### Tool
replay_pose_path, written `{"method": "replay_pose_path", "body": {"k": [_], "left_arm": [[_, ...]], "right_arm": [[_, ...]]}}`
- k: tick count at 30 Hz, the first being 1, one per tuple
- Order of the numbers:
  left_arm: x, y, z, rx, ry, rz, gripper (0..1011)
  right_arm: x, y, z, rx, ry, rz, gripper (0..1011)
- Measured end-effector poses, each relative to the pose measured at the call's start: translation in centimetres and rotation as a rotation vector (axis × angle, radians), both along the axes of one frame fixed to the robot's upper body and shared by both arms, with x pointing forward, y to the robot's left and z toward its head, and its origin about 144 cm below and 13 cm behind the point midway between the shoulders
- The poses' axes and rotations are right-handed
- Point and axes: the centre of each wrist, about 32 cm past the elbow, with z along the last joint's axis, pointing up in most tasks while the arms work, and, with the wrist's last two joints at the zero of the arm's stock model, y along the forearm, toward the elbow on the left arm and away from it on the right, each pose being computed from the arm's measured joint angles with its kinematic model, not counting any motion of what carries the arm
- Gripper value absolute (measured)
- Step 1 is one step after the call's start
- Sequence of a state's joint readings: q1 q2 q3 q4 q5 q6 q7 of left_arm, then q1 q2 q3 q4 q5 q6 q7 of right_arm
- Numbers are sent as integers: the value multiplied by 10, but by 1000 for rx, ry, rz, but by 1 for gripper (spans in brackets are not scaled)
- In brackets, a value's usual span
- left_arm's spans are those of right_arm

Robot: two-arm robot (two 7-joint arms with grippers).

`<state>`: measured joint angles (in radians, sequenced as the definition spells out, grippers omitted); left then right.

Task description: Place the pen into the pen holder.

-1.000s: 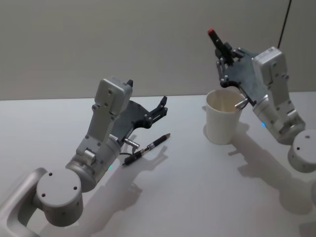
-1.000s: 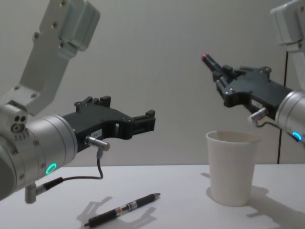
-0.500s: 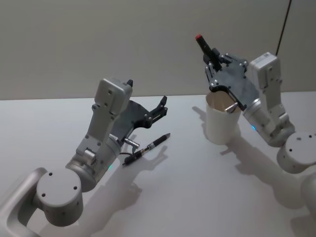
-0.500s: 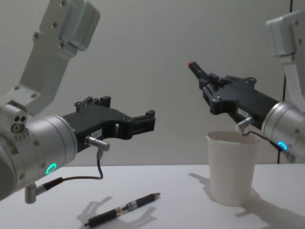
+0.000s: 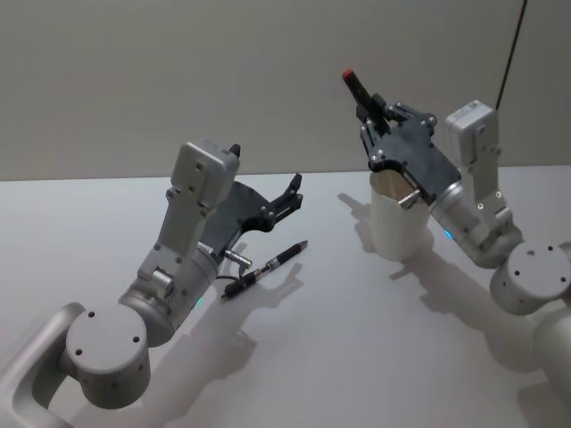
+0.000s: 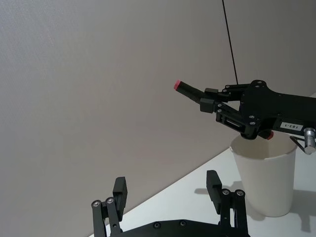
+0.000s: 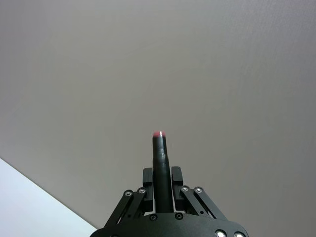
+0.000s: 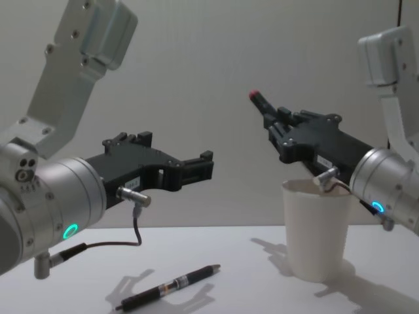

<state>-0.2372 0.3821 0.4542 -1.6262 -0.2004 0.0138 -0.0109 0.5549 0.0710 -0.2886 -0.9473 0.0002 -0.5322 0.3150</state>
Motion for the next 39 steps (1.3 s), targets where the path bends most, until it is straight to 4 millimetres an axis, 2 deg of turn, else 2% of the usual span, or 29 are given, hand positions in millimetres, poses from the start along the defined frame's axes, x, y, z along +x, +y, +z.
{"method": "replay_pose_path", "body": {"k": [6,7,12,13,26,29,39], "left_arm": [[0,0,0,0,0,0,1001],[0,0,0,0,0,0,1001],[0,0,0,0,0,0,1001],[0,0,0,0,0,0,1001],[0,0,0,0,0,0,1001],[0,0,0,0,0,0,1001],[0,0,0,0,0,0,1001]], "right_arm": [[1,1,-1,4,2,6,339],[1,1,-2,4,3,8,396],[1,2,-2,6,5,10,534],[1,2,-3,6,5,11,594],[1,2,-2,8,7,16,963],[-1,2,0,8,7,21,1001],[-18,-3,12,8,-1,36,1001]]}}
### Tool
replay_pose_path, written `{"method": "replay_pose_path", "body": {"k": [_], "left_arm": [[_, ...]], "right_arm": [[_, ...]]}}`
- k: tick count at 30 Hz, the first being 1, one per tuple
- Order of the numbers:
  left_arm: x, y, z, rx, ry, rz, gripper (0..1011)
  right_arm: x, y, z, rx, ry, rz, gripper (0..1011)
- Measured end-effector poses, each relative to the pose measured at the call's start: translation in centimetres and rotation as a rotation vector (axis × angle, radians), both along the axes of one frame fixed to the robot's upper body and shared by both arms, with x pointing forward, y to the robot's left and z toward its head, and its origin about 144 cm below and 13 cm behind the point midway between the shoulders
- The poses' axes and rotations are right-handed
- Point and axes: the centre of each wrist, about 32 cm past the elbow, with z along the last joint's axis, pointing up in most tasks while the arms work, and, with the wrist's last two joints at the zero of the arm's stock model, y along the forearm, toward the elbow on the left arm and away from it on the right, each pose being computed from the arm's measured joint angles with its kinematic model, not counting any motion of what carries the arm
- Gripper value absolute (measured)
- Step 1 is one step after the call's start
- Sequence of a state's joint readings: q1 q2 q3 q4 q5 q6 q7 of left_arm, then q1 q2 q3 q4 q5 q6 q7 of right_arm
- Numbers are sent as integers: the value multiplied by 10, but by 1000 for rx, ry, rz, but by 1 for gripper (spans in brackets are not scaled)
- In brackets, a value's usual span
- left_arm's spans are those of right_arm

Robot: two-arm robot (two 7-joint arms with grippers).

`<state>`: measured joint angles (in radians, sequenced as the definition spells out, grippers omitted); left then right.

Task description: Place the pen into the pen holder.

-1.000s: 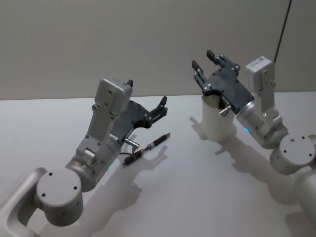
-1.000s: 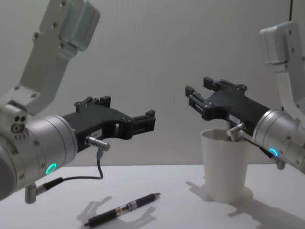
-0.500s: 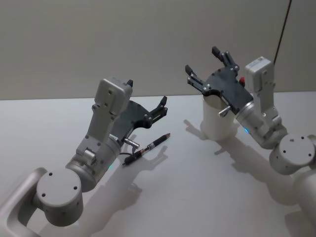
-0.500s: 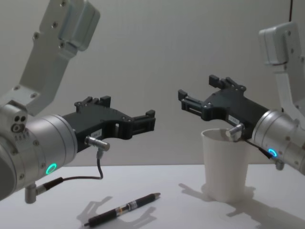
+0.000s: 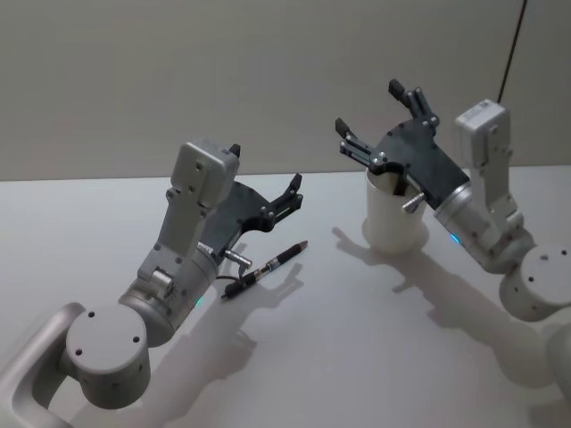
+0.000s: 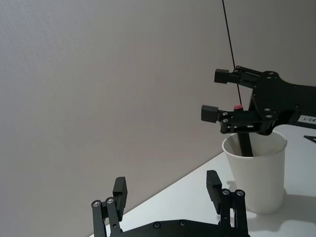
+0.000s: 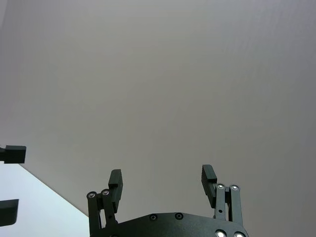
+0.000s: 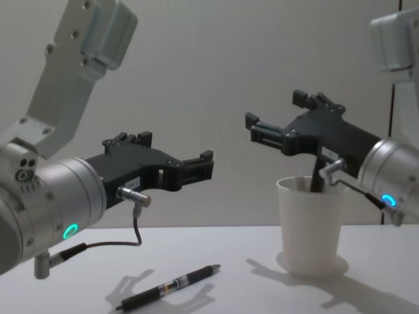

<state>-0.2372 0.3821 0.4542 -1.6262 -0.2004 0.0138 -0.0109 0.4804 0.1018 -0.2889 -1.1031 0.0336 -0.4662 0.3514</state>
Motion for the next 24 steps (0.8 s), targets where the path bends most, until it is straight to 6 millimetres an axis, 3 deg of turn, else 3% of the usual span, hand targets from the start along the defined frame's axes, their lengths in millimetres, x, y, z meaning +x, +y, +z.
{"method": "replay_pose_path", "body": {"k": [15,24], "left_arm": [[0,0,0,0,0,0,1001],[0,0,0,0,0,0,1001]], "right_arm": [[-37,-18,9,32,0,-54,1001],[-44,-22,10,41,10,-70,1001]]}}
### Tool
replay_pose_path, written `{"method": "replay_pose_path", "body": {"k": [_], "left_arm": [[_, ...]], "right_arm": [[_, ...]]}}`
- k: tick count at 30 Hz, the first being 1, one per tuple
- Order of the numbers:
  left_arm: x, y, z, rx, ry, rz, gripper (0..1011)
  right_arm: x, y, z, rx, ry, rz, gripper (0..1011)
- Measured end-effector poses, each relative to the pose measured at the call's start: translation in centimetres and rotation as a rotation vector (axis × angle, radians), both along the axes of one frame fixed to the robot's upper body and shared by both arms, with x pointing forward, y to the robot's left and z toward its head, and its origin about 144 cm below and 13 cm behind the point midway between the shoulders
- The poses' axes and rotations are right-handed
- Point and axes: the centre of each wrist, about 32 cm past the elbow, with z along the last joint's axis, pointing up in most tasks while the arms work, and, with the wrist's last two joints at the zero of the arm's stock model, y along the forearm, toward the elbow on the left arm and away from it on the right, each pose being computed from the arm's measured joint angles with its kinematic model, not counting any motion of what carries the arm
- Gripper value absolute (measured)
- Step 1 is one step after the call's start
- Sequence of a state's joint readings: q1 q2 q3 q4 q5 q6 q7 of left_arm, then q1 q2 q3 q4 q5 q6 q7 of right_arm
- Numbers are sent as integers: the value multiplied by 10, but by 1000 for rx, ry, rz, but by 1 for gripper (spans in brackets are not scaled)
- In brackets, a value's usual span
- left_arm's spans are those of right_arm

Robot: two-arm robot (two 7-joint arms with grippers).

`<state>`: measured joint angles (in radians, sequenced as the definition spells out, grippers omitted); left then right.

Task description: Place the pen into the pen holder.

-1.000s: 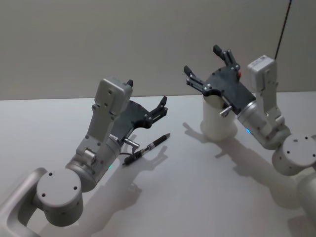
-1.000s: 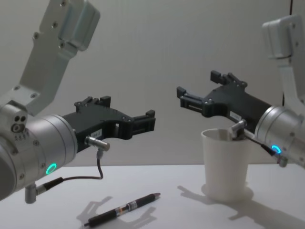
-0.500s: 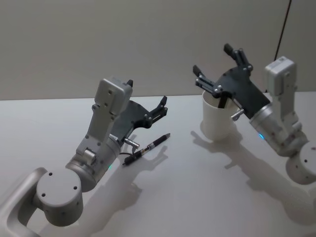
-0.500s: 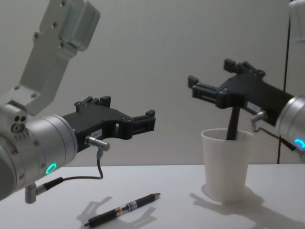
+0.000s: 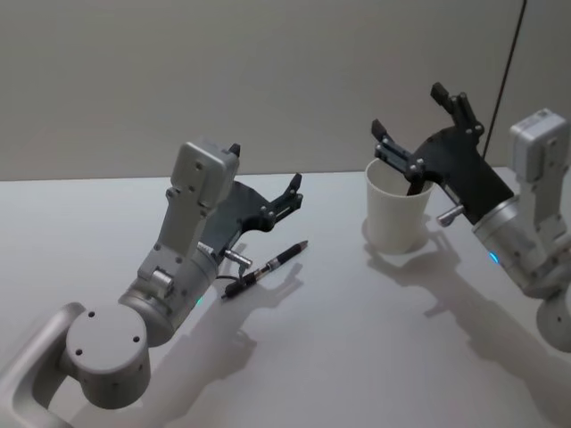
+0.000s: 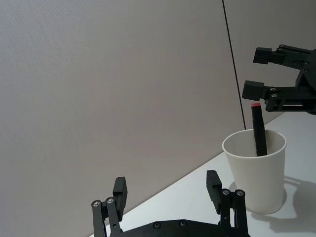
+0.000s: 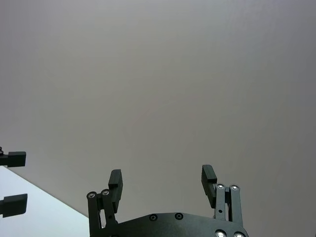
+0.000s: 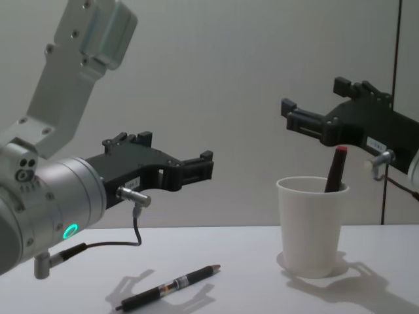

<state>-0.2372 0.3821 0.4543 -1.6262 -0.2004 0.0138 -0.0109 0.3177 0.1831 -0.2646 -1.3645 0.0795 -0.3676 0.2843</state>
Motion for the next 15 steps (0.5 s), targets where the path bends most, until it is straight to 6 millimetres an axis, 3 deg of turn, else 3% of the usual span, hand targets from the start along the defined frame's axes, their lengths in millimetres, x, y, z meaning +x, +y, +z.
{"method": "replay_pose_path", "body": {"k": [15], "left_arm": [[0,0,0,0,0,0,1001]], "right_arm": [[-30,-12,-3,46,117,-71,1001]]}}
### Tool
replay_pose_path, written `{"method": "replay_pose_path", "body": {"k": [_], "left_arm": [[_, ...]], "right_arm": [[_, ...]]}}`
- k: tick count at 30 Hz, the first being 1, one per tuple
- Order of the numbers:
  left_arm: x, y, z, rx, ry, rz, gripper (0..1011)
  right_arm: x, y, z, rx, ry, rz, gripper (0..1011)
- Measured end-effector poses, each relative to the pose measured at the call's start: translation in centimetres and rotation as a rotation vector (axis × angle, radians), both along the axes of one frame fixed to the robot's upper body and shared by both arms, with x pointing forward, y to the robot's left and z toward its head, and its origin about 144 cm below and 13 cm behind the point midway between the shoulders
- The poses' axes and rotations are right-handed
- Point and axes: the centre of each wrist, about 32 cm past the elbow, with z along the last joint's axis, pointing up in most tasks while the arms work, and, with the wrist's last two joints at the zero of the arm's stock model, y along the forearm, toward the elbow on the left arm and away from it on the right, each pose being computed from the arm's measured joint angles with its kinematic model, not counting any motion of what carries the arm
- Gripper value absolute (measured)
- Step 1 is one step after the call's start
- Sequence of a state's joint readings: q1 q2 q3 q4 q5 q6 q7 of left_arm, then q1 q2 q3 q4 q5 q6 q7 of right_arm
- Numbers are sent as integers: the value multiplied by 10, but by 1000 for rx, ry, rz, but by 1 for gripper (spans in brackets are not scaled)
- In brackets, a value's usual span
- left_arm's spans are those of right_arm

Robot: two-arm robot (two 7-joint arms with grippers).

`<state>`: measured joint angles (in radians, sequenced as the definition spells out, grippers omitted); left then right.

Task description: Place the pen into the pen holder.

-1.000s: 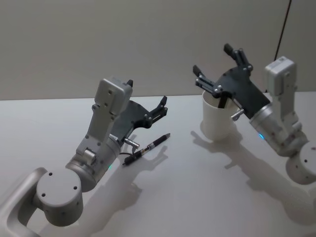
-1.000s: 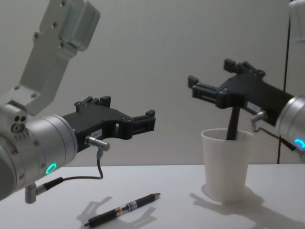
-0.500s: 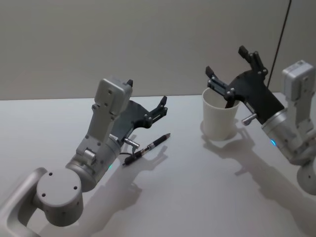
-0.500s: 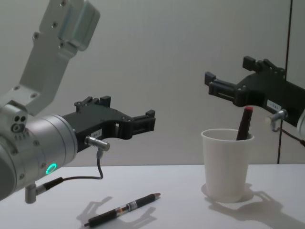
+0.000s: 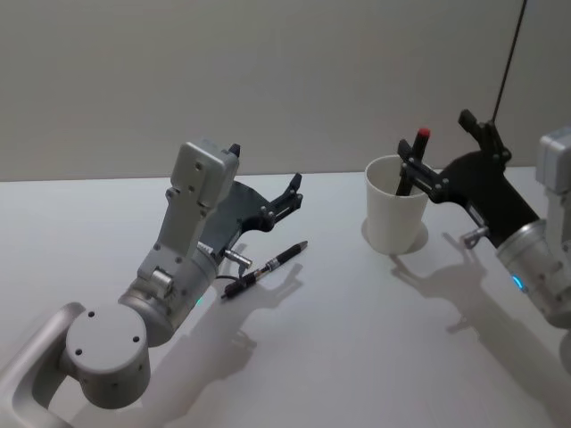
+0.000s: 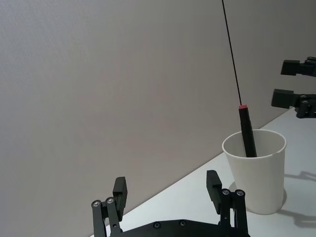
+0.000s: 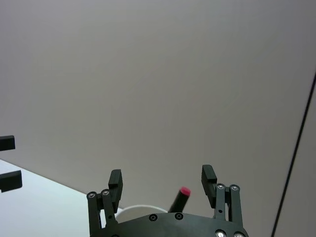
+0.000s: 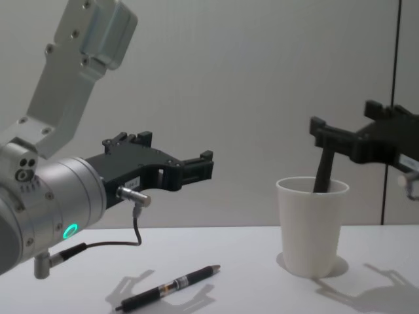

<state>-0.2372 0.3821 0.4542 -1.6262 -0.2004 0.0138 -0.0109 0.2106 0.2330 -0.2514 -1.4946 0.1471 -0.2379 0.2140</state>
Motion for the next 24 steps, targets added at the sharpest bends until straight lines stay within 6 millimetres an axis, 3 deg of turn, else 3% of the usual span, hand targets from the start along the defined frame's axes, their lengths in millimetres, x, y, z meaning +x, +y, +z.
{"method": "replay_pose_path", "body": {"k": [24], "left_arm": [[0,0,0,0,0,0,1001]], "right_arm": [[-62,-14,5,53,240,-105,1001]]}}
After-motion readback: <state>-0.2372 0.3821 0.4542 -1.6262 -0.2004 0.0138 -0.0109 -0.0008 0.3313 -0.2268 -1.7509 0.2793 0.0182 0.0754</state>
